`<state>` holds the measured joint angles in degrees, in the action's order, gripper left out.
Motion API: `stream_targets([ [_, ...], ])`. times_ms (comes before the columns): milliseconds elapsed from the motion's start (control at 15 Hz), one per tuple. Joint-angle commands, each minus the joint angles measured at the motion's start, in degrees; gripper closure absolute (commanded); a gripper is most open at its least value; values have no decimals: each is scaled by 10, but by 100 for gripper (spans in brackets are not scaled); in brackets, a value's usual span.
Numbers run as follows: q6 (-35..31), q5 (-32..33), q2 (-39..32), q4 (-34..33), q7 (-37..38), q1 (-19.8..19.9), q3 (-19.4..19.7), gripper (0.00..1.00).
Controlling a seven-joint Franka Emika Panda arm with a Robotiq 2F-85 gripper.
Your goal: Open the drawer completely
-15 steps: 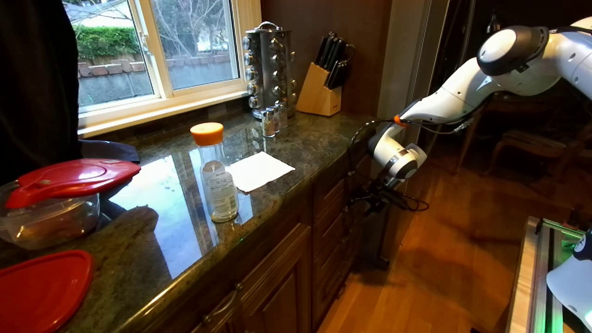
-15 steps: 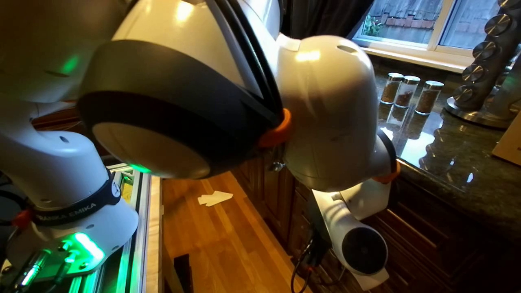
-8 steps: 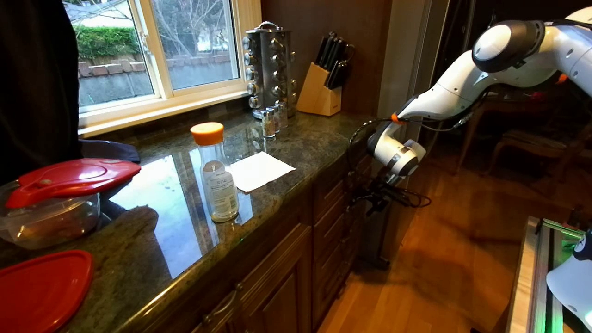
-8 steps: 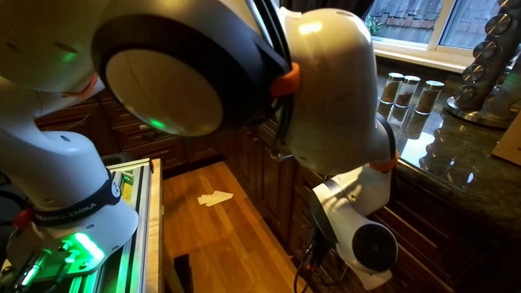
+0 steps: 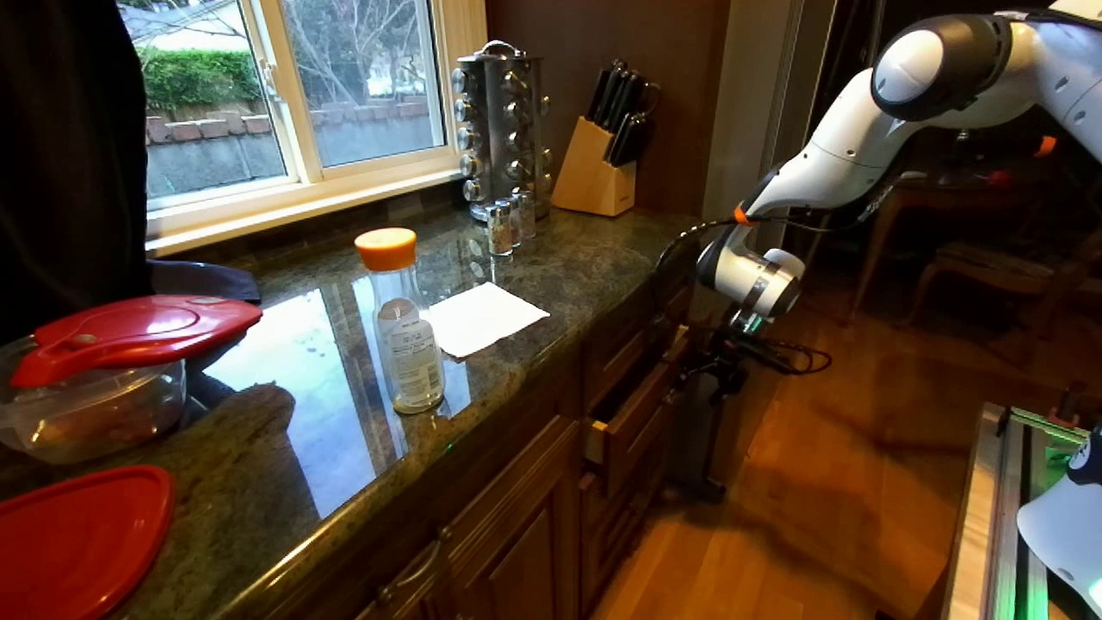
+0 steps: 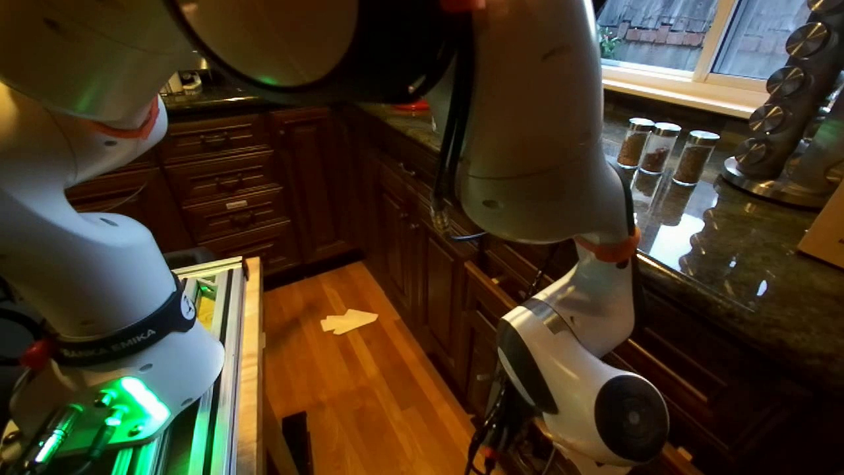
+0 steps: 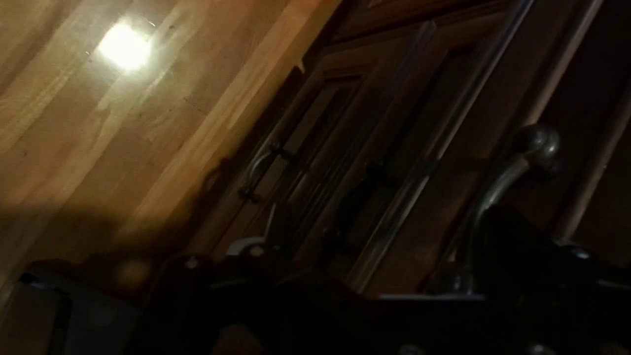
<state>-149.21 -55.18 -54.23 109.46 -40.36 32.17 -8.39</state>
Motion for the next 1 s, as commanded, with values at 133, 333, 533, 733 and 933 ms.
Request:
stream_targets([
  [133,31,36,24,63,16,-45,85,0],
  [333,40,55,43,90,16,-57,108,0],
  [533,35,73,62,117,15,-63,123,0],
  [733,27,95,66,133,22,-64,138,0],
  [933,12,122,66,152,31,-59,149,0],
])
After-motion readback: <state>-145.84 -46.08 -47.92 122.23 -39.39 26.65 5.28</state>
